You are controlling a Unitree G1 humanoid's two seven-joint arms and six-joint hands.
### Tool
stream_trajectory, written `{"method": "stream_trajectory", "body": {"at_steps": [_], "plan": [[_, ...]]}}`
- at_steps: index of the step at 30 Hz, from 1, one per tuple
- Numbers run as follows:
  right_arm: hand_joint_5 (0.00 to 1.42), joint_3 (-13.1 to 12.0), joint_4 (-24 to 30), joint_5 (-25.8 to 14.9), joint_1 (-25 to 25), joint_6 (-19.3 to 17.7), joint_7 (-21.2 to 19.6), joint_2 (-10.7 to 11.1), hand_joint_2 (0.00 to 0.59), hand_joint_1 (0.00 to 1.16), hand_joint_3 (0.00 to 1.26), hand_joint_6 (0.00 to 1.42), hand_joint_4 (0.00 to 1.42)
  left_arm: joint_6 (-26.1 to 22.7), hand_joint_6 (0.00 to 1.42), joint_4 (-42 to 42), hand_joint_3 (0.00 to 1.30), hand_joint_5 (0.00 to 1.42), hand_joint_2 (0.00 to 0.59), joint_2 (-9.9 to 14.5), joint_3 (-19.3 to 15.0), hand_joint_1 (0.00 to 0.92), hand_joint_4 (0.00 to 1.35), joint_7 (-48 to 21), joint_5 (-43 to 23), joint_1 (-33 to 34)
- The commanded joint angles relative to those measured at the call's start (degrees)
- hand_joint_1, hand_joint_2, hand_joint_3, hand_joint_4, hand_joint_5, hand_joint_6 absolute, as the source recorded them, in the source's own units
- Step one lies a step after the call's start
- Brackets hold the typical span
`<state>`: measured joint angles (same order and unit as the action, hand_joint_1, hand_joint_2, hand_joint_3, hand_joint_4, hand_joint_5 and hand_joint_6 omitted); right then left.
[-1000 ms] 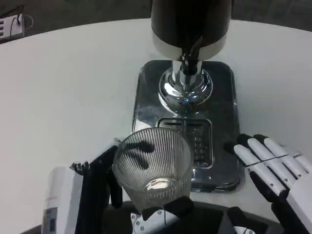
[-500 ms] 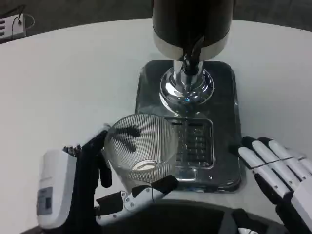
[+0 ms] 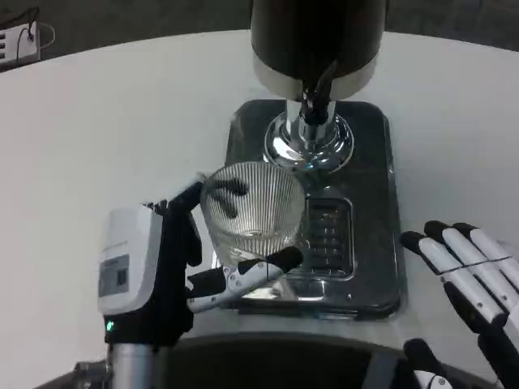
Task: Grasp the cup under the faucet to collect the drink, then remove the cup.
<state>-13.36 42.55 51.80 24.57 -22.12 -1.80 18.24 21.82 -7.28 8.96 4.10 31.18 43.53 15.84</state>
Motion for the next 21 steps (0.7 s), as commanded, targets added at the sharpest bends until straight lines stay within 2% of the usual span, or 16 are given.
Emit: {"method": "stream_trajectory", "body": {"at_steps": [1, 8, 21], "plan": [[0.07, 0.3, 0.1, 0.3, 0.3, 0.5, -0.6, -0.8, 0.493, 0.20, 0.10, 0.16, 0.06, -0.6, 1.39, -6.2, 1.07, 1.24, 0.000, 0.6, 1.3, 0.833, 1.13, 3.0, 0.2, 5.3], [0.07, 0.6, 0.2, 0.8, 0.5, 1.0, -0.7, -1.1, 0.493, 0.20, 0.10, 0.16, 0.07, -0.9, 1.39, -16.5, 1.07, 1.24, 0.000, 1.1, 4.1, 0.833, 1.13, 6.7, 0.5, 12.5], [0.07, 0.0, 0.2, 0.1, 1.0, 1.1, -0.7, -0.9, 0.493, 0.20, 0.10, 0.16, 0.07, -0.8, 1.37, -28.5, 1.07, 1.24, 0.000, 1.4, 8.8, 0.834, 1.11, 11.0, -0.1, 22.0]]}}
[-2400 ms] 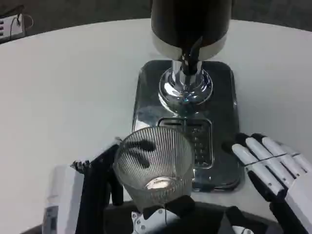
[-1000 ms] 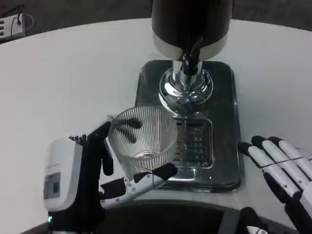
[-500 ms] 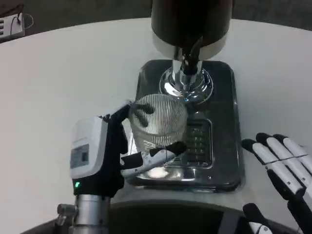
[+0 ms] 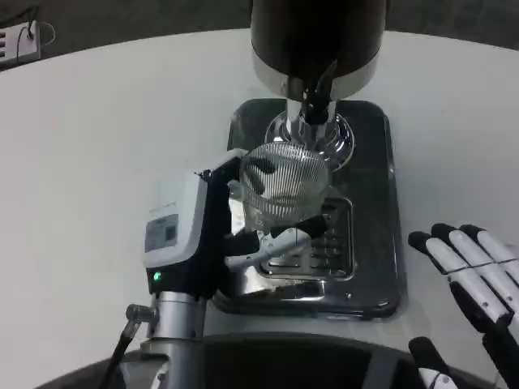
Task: Grasp the cup under the faucet to collect the drink, then remove the cup.
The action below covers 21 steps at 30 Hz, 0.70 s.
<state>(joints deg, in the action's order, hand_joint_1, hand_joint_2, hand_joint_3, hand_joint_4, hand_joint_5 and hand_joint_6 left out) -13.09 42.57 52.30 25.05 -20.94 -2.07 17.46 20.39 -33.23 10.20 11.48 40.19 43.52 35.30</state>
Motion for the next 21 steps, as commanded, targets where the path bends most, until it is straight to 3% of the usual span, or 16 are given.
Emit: {"method": "stream_trajectory", "body": {"at_steps": [1, 9, 14, 16, 19, 21], "plan": [[0.07, -0.3, 0.2, -0.5, 0.5, 0.0, -0.5, -0.1, 0.492, 0.20, 0.10, 0.16, 0.07, 0.7, 1.37, -3.4, 1.07, 1.24, 0.000, 0.1, 1.7, 0.834, 1.11, 2.2, -0.3, 3.0], [0.07, -0.6, 0.0, -0.8, 0.9, 0.0, -0.5, -0.1, 0.487, 0.21, 0.10, 0.16, 0.07, 1.3, 1.38, -9.3, 1.05, 1.21, 0.000, 0.9, 3.9, 0.796, 1.09, 1.9, -1.1, 6.1], [0.07, -0.5, -0.3, -0.9, 0.6, 0.1, -0.4, 0.0, 0.486, 0.22, 0.11, 0.16, 0.07, -0.1, 1.27, -9.0, 1.01, 1.15, 0.000, 0.9, 4.5, 0.679, 0.98, 2.8, -0.6, 5.2], [0.07, -0.4, -0.4, -1.0, 0.4, 0.1, -0.3, 0.1, 0.486, 0.22, 0.11, 0.16, 0.07, -0.3, 1.20, -8.5, 0.93, 1.09, 0.000, 1.0, 4.5, 0.619, 0.88, 3.1, -0.7, 4.7], [0.07, -0.1, -0.5, -1.0, 0.1, 0.2, -0.2, 0.0, 0.486, 0.22, 0.11, 0.16, 0.07, -0.7, 0.89, -7.4, 0.72, 0.86, 0.025, 1.2, 4.8, 0.391, 0.60, 4.3, -0.2, 4.0], [0.07, 0.1, -0.6, -1.0, 0.1, 0.2, -0.1, 0.0, 0.486, 0.22, 0.12, 0.16, 0.07, -1.1, 0.58, -6.7, 0.56, 0.63, 0.040, 1.5, 5.2, 0.272, 0.41, 4.6, 0.2, 3.7]]}}
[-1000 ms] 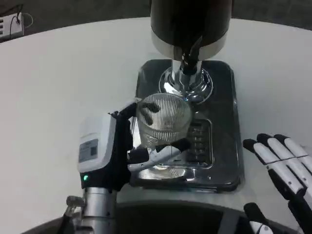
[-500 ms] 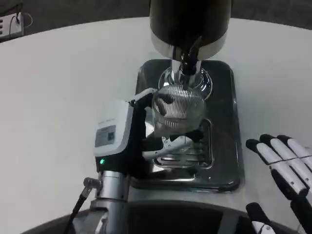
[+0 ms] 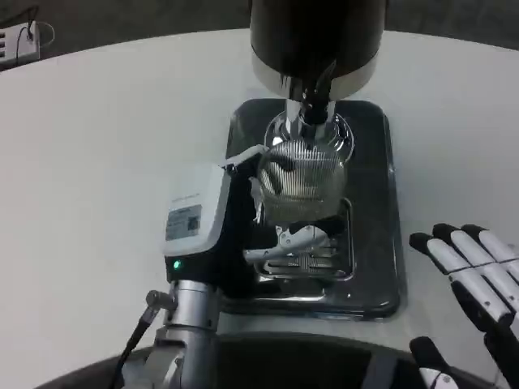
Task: Grasp the cup under the faucet to collect the drink, then remove the cup.
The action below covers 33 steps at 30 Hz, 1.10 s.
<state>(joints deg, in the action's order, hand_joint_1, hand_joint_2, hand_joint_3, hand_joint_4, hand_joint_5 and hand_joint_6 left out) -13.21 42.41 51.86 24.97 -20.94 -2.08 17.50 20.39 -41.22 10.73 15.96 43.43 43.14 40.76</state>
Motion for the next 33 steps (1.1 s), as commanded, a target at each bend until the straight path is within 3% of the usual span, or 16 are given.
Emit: {"method": "stream_trajectory", "body": {"at_steps": [1, 3, 8, 11, 17, 21, 25, 28, 33], "plan": [[0.07, 0.3, -0.5, -0.5, 0.1, 0.2, -0.1, -0.1, 0.486, 0.22, 0.12, 0.16, 0.07, -1.1, 0.49, 1.4, 0.51, 0.58, 0.043, 1.1, 0.9, 0.244, 0.36, 1.3, 0.6, -1.9], [0.07, 0.3, -0.5, -0.5, 0.1, 0.2, -0.1, -0.1, 0.486, 0.22, 0.12, 0.16, 0.07, -1.3, 0.37, 1.6, 0.37, 0.49, 0.049, 1.1, 1.1, 0.219, 0.25, 0.8, 0.2, -2.0], [0.08, 0.5, -0.6, -0.5, 0.2, 0.5, -0.1, -0.4, 0.486, 0.23, 0.12, 0.16, 0.07, -1.5, 0.24, 1.7, 0.15, 0.35, 0.060, 1.1, 1.5, 0.187, 0.03, -0.4, -0.3, -2.1], [0.08, 0.5, -0.4, -0.4, 0.4, 0.6, -0.2, -0.5, 0.486, 0.23, 0.12, 0.16, 0.07, -1.5, 0.19, 1.8, 0.08, 0.30, 0.054, 1.1, 1.5, 0.159, 0.00, -1.1, -0.7, -2.1], [0.08, 0.2, -0.1, -0.7, 0.7, 0.8, -0.2, -0.4, 0.486, 0.23, 0.12, 0.16, 0.07, -1.3, 0.14, 6.7, 0.04, 0.26, 0.020, 1.1, 0.3, 0.072, 0.00, -1.0, -1.5, -4.7], [0.08, 0.1, 0.0, -0.9, 0.9, 0.8, -0.2, -0.3, 0.486, 0.23, 0.12, 0.16, 0.07, -1.5, 0.13, 15.5, 0.04, 0.24, 0.015, 0.9, -1.4, 0.045, 0.00, -1.8, -3.2, -10.2], [0.08, 0.0, 0.1, -1.2, 1.0, 0.8, 0.0, -0.2, 0.486, 0.23, 0.12, 0.16, 0.07, -2.4, 0.11, 26.1, 0.04, 0.22, 0.036, 0.7, -3.3, 0.007, 0.00, -4.2, -4.8, -16.5], [0.08, 0.0, 0.1, -1.4, 1.0, 0.7, 0.0, 0.0, 0.486, 0.23, 0.12, 0.16, 0.07, -1.8, 0.10, 31.7, 0.07, 0.21, 0.090, 0.3, -4.9, 0.000, 0.00, -6.5, -7.5, -20.2], [0.08, 0.0, 0.1, -1.7, 1.3, 0.6, 0.2, 0.2, 0.486, 0.23, 0.12, 0.16, 0.07, -1.0, 0.01, 39.2, 0.02, 0.09, 0.122, -0.2, -6.8, 0.000, 0.00, -11.7, -12.3, -24.3]]}}
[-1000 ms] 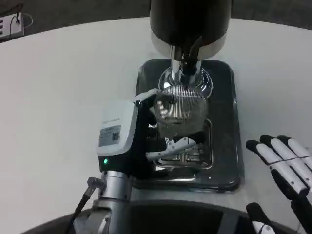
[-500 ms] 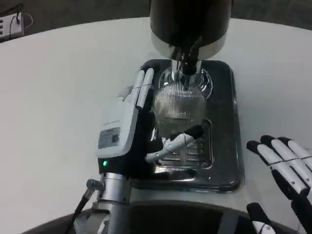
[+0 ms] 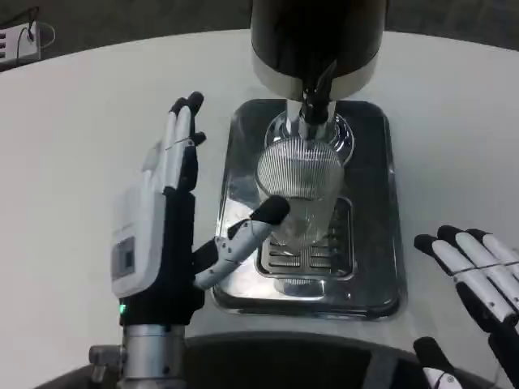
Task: Grasp the cup under the faucet to collect the drink, then remove the cup.
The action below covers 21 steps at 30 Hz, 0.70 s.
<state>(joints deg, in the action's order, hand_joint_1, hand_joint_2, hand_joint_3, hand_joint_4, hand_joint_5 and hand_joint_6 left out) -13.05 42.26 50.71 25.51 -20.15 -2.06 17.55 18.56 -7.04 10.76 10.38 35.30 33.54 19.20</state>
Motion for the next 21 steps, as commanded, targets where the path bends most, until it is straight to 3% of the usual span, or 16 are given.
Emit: {"method": "stream_trajectory", "body": {"at_steps": [1, 8, 16, 21], "plan": [[0.08, -0.1, 0.3, -0.5, 0.8, -0.3, 0.1, 0.2, 0.486, 0.23, 0.12, 0.16, 0.07, 0.5, 0.00, 7.7, 0.01, 0.08, 0.126, -0.3, -1.5, 0.000, 0.00, -5.1, -3.5, -3.7], [0.08, 0.1, 0.3, -0.3, 2.1, -1.0, -0.5, 0.0, 0.486, 0.23, 0.12, 0.16, 0.07, -3.5, 0.00, 21.8, 0.00, 0.00, 0.158, -1.5, -2.6, 0.000, 0.00, -15.3, -6.3, -6.8], [0.07, 0.2, -0.3, -0.3, 2.3, -1.7, -0.8, 0.4, 0.486, 0.23, 0.11, 0.18, 0.06, -11.7, 0.00, 33.3, 0.00, 0.00, 0.187, -1.2, -2.2, 0.000, 0.00, -30.0, -10.1, -3.3], [0.07, 0.2, -0.4, -0.4, 2.5, -1.8, -0.7, 0.6, 0.486, 0.23, 0.10, 0.18, 0.06, -14.6, 0.00, 35.6, 0.00, 0.00, 0.189, -1.5, -2.2, 0.000, 0.00, -35.0, -11.4, -1.3]]}}
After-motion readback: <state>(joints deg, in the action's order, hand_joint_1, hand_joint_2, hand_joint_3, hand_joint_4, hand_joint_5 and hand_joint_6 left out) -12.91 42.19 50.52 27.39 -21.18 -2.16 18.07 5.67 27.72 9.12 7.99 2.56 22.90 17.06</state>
